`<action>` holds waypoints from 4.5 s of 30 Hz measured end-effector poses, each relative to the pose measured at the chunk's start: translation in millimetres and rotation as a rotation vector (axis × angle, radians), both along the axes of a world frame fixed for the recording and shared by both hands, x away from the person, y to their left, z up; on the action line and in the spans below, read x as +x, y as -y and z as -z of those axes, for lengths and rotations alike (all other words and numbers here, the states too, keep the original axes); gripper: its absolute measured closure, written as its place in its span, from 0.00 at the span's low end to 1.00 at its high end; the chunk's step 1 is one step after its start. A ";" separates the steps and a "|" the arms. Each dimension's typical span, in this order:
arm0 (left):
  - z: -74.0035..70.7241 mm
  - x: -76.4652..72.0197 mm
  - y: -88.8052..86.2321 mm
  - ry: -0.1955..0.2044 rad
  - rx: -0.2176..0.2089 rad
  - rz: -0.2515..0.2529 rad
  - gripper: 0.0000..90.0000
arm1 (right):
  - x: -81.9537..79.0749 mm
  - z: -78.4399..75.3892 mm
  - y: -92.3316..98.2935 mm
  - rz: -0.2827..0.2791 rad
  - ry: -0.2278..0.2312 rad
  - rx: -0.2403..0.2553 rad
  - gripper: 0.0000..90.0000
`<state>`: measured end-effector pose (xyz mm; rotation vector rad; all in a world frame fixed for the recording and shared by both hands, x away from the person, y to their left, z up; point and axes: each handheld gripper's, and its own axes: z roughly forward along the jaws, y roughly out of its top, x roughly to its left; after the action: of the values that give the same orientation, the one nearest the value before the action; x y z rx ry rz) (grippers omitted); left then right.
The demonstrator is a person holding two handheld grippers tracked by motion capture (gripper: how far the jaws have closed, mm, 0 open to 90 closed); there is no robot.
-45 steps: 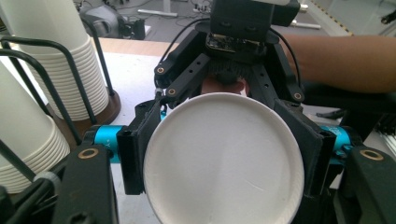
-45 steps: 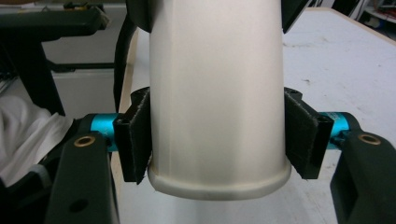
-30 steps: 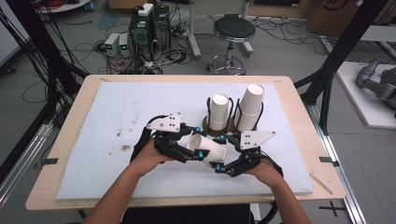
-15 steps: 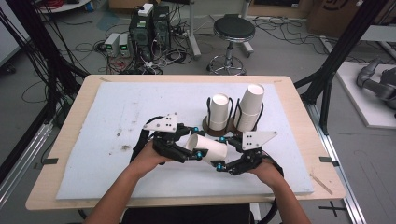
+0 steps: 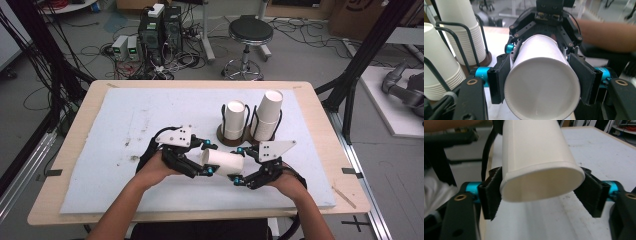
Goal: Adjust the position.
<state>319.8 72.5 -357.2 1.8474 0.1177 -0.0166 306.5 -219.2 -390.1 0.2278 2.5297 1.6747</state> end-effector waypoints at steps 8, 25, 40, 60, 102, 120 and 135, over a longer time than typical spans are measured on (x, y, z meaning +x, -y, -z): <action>9.4 4.5 -7.7 -0.058 -0.156 -0.016 0.40 | 1.6 1.1 2.8 0.049 -0.035 0.099 0.22; 10.8 -5.8 0.1 0.010 0.002 -0.026 0.27 | -1.1 0.8 2.5 -0.043 -0.007 0.075 0.34; 11.5 -8.3 1.2 0.102 0.115 0.056 0.41 | -1.6 1.3 -1.1 -0.066 -0.003 0.011 0.37; 34.0 -5.8 -2.4 0.006 -0.119 0.033 0.41 | -0.5 -0.8 2.7 -0.030 -0.072 0.133 0.32; 44.0 -6.9 11.1 -0.016 -0.038 -0.024 0.40 | 3.2 -2.2 5.0 0.026 -0.112 0.182 0.31; 38.8 -13.4 24.5 0.100 0.182 -0.042 0.38 | 0.7 -2.3 -3.8 0.011 -0.063 0.040 0.36; 45.3 -8.5 16.8 0.013 0.004 -0.058 0.40 | 2.4 -3.9 0.3 0.055 -0.110 0.174 0.26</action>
<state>311.3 55.7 -402.5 1.8468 0.1625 0.0364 308.9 -219.4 -386.2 0.4111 2.4275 1.9114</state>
